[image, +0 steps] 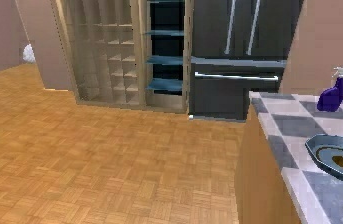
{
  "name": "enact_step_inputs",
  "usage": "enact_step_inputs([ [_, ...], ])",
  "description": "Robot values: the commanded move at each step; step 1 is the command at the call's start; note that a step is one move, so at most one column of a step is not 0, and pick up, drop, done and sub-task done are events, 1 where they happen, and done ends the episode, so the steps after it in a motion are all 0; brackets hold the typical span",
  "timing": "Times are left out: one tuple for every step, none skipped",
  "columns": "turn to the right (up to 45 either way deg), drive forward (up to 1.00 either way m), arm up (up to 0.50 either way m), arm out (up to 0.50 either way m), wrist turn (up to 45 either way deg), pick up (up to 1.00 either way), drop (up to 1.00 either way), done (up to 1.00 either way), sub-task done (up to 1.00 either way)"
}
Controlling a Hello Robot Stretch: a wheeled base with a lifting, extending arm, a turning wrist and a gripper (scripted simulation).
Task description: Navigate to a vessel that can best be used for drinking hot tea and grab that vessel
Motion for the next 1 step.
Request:
enact_step_inputs([
  [0.0,0.00,0.00,0.00,9.0,0.00,0.00,0.00,0.00],
])
